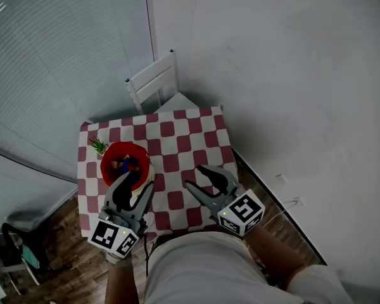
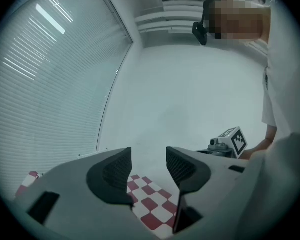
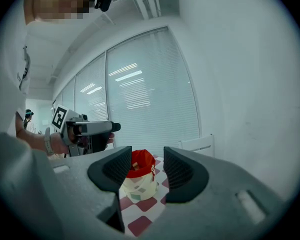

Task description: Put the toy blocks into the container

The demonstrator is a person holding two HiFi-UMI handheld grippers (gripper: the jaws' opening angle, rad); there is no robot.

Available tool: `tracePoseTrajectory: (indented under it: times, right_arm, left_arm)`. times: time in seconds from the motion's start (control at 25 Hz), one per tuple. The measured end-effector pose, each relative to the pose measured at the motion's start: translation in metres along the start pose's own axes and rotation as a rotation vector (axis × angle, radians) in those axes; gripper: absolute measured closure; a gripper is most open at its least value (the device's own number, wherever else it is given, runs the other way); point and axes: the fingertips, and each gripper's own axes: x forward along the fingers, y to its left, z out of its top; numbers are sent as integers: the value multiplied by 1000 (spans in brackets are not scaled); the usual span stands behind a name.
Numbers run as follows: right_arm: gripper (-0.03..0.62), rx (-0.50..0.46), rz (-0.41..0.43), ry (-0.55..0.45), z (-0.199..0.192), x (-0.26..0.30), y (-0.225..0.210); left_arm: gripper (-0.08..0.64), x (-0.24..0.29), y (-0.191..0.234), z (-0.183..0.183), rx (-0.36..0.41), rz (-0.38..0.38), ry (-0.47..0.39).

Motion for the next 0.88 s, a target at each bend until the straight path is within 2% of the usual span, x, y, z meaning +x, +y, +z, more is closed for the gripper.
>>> tracePoseTrajectory:
  times: [0.44,0.88]
  right_arm:
    - [391,20,22,8,-6,5,8]
    - [391,31,51,19,-8,12,16]
  left_arm:
    - [365,-8,-6,-16,4,-6,42]
    - [365,-17,-8,-29,-37,-7,59]
